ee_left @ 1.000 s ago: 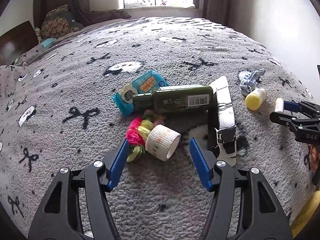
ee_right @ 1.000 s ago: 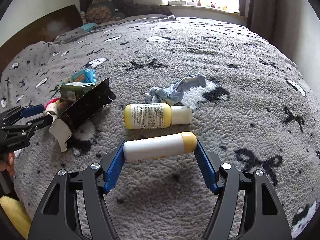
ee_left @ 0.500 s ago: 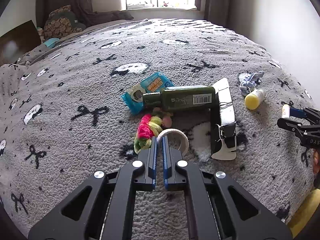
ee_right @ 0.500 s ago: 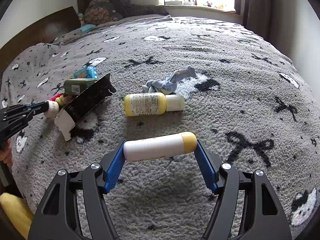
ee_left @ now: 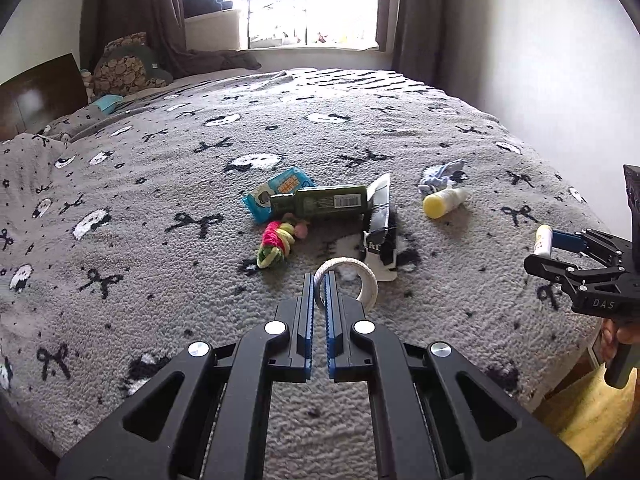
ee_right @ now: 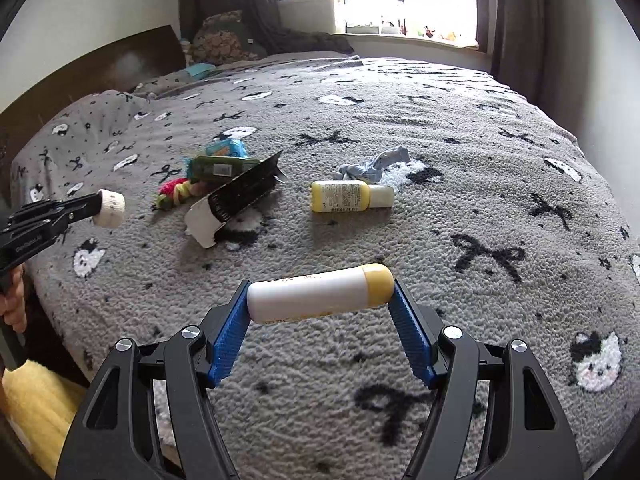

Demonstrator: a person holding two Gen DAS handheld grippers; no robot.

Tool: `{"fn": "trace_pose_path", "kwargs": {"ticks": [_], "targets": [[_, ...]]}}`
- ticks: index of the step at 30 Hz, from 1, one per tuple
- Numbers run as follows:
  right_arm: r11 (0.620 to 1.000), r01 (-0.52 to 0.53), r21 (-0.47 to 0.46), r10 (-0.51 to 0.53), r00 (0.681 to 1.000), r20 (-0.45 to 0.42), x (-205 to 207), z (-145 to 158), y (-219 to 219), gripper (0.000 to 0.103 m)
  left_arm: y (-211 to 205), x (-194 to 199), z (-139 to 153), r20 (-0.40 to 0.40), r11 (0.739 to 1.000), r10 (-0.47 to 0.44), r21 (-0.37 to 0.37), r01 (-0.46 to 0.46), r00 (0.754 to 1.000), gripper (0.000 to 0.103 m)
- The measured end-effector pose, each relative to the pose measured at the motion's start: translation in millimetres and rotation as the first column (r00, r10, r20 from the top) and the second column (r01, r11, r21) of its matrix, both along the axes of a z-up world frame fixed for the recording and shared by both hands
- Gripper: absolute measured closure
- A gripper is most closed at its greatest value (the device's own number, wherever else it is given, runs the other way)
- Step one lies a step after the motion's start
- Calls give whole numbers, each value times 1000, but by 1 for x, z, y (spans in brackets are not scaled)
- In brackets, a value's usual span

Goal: Collect trash
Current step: 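Carry the tape roll and white bottle down beside the bed to the bin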

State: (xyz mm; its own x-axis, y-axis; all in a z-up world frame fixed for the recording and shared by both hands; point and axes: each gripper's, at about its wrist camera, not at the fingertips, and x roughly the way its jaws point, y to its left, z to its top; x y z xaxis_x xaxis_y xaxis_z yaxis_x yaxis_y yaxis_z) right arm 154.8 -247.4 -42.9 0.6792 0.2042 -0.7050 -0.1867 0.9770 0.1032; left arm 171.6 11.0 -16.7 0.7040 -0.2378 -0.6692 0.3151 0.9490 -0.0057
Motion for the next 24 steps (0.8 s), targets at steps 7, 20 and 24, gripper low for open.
{"fn": "trace_pose_path", "kwargs": {"ticks": [7, 20, 24], "targets": [[999, -38, 18, 37, 995, 88, -60, 28, 8, 34, -13, -58, 7, 29, 998, -55, -27, 56, 998, 99], [997, -67, 24, 62, 983, 173, -153, 33, 18, 34, -26, -151, 3, 51, 987, -137, -83, 141, 989, 99], [999, -53, 14, 50, 987, 155, -169, 22, 18, 34, -28, -168, -11, 27, 986, -147, -81, 149, 989, 99]]}}
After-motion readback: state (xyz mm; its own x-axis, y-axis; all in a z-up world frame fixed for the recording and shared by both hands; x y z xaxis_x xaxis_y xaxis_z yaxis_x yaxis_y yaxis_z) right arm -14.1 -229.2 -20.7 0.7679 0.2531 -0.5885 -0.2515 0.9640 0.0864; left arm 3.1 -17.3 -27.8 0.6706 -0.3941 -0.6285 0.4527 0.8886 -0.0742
